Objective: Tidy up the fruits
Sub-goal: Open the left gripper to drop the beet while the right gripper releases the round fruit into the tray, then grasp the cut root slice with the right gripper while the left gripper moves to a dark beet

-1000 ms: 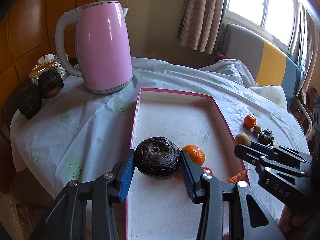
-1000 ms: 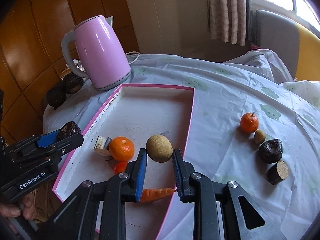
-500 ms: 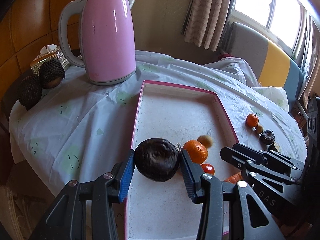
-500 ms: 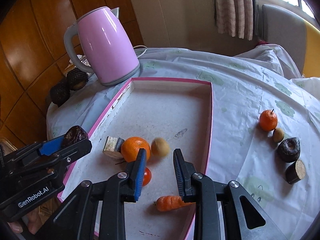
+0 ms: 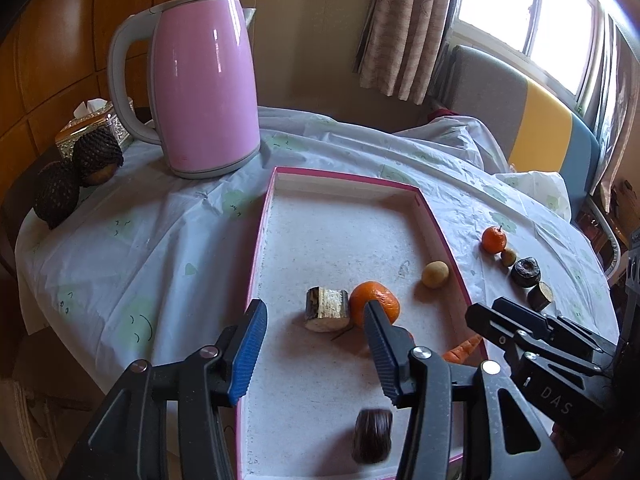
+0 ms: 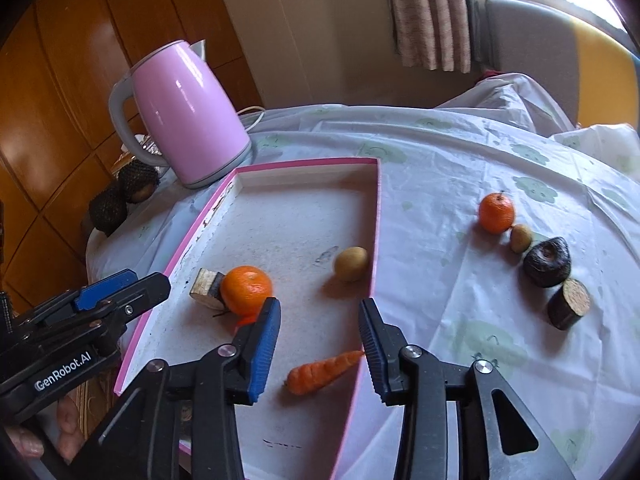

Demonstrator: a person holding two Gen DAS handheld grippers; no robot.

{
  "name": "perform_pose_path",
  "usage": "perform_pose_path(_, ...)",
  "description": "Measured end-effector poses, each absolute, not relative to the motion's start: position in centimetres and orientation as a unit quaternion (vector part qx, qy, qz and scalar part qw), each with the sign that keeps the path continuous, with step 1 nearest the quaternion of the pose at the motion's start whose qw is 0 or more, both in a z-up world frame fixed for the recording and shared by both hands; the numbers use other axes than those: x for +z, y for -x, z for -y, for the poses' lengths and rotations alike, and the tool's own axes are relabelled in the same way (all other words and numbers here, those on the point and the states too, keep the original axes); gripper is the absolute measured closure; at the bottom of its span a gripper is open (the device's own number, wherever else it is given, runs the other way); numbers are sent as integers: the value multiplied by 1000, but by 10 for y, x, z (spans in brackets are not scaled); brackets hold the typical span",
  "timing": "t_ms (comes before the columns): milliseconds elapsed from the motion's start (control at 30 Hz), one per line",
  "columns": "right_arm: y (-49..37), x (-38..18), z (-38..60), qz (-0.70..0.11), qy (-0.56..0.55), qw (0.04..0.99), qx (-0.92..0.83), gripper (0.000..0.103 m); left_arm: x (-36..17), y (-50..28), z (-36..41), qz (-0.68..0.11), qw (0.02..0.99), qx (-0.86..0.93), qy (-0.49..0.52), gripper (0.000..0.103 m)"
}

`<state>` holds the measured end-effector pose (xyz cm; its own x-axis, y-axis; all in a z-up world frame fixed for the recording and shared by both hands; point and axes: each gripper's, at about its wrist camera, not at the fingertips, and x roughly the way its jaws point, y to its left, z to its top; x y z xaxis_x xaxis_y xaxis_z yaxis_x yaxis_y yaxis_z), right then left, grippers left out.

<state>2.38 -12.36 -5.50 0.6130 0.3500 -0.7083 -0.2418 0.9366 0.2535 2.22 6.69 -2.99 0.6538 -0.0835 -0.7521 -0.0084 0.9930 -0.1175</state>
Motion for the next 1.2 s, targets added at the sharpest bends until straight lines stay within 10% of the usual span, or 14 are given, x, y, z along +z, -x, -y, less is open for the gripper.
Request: perform_pose_path(1200, -42, -91, 281, -423, -119, 898, -33, 55, -24, -42, 13, -428, 895, -123, 19, 52)
